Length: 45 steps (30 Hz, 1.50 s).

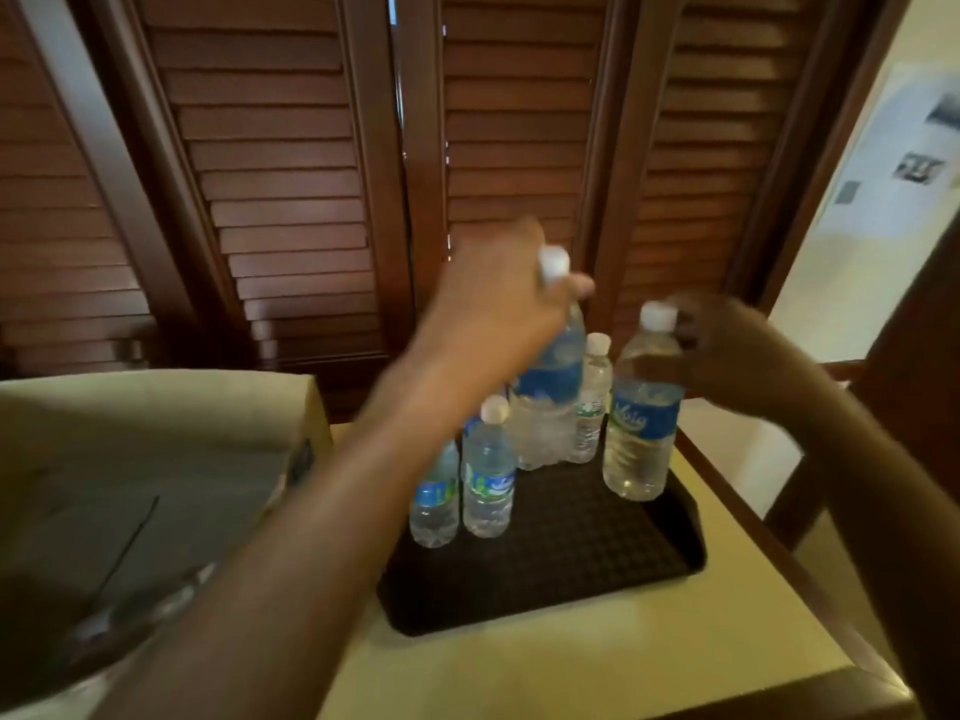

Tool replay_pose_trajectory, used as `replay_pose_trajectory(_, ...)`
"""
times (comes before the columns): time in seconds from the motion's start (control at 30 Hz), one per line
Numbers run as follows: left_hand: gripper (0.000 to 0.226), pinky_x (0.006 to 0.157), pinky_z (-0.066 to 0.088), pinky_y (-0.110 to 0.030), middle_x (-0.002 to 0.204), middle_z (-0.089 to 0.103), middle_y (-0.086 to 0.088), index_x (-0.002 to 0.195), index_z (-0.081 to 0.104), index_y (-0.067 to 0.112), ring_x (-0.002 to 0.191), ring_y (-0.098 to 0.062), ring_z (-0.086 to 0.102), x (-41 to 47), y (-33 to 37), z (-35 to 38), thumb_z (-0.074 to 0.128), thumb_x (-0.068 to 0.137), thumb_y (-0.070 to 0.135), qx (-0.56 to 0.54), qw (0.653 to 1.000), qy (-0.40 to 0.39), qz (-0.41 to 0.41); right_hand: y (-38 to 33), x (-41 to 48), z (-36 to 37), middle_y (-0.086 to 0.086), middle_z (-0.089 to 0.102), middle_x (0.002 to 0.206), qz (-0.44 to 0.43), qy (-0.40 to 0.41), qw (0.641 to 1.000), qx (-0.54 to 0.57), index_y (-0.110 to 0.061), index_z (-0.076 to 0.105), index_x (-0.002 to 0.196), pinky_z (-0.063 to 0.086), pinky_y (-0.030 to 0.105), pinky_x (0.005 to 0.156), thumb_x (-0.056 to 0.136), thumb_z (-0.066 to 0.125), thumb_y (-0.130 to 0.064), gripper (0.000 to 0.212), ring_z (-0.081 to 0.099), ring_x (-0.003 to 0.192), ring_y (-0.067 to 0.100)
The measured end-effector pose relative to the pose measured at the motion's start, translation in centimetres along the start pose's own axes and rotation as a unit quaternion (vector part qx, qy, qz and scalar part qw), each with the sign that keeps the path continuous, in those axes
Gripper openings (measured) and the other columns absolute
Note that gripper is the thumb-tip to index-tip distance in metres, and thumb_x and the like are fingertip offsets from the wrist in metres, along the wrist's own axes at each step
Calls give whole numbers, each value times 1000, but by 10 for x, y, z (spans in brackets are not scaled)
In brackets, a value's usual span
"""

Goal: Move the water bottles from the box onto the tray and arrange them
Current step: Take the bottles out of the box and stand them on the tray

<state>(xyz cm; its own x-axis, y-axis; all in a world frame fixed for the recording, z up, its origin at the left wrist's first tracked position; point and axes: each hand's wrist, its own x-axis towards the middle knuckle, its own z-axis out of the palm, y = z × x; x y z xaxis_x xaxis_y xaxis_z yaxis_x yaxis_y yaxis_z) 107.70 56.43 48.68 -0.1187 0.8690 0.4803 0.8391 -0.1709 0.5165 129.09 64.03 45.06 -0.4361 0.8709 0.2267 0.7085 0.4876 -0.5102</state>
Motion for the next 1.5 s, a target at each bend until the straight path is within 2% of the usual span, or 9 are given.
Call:
replay_pose_trajectory(0.1, 42, 81, 55, -41, 99, 68, -6, 111, 59, 16, 93, -27, 66, 20, -1, 83, 67, 89, 50, 11, 997, -57, -47, 50, 11, 32, -11, 64, 94, 39, -3, 999, -2, -27, 58, 110, 48, 17, 61, 80, 81, -41, 41, 64, 84, 4)
replay_pose_trajectory(0.27, 41, 72, 34, -31, 113, 68, -10, 123, 57, 10, 107, -28, 63, 28, -9, 165, 71, 91, 32, 18, 991, -89, -97, 94, 22, 75, -6, 65, 101, 67, -17, 997, 15, -22, 55, 118, 56, 29, 75, 81, 83, -31, 47, 68, 96, 16)
replay_pose_trajectory(0.37, 47, 76, 41, -32, 116, 68, -11, 128, 56, 10, 109, -28, 63, 27, -20, 191, 73, 89, 32, 17, 989, -89, -120, 103, 22, 90, -5, 66, 106, 70, -3, 997, 24, -22, 53, 122, 58, 34, 81, 82, 83, -31, 51, 67, 98, 18)
replay_pose_trajectory(0.53, 49, 82, 45, -29, 117, 69, -8, 128, 60, 13, 108, -24, 65, 28, -32, 202, 77, 87, 31, -46, 986, -69, -144, 103, 23, 91, -10, 60, 100, 49, 10, 998, 31, -22, 51, 123, 46, 19, 66, 81, 85, -30, 54, 63, 92, 13)
replay_pose_trajectory(0.87, 38, 79, 52, -37, 99, 70, -7, 106, 67, 9, 93, -22, 65, 18, -49, 187, 80, 82, 35, -4, 990, -61, -126, 99, 20, 88, 5, 68, 118, 78, -4, 996, 38, -17, 52, 129, 48, 29, 77, 85, 81, -29, 54, 64, 100, 21)
replay_pose_trajectory(1.0, 48, 78, 46, -31, 106, 67, -8, 117, 65, 11, 95, -18, 58, 9, -44, 188, 83, 80, 35, -12, 992, -66, -111, 97, 18, 87, 7, 68, 119, 76, -16, 996, 33, -15, 50, 131, 46, 29, 77, 84, 82, -29, 60, 58, 94, 16)
replay_pose_trajectory(1.23, 52, 80, 49, -29, 116, 67, -3, 129, 58, 18, 101, -11, 59, -12, -36, 138, 77, 85, 38, -29, 995, -62, -68, 56, 12, 80, 11, 47, 149, 49, 69, 996, -23, -20, 43, 147, 37, 48, 109, 83, 82, -36, 77, 41, 137, 34)
replay_pose_trajectory(1.37, 34, 83, 57, -31, 101, 71, 12, 115, 69, 28, 92, -2, 66, -39, -34, 52, 74, 86, 43, -56, 997, -7, -56, -3, 14, 71, 4, 50, 141, -66, 146, 987, 11, -27, 52, 137, 36, 36, 100, 89, 72, -19, 53, 43, 132, 25)
replay_pose_trajectory(1.5, 20, 78, 53, -16, 93, 73, 13, 106, 72, 31, 85, 5, 66, -71, -71, -58, 72, 88, 38, -22, 995, 33, -92, -83, 22, 89, -1, 58, 132, -185, 134, 967, 109, -29, 61, 128, 50, 42, 101, 92, 69, -24, 37, 57, 123, 17)
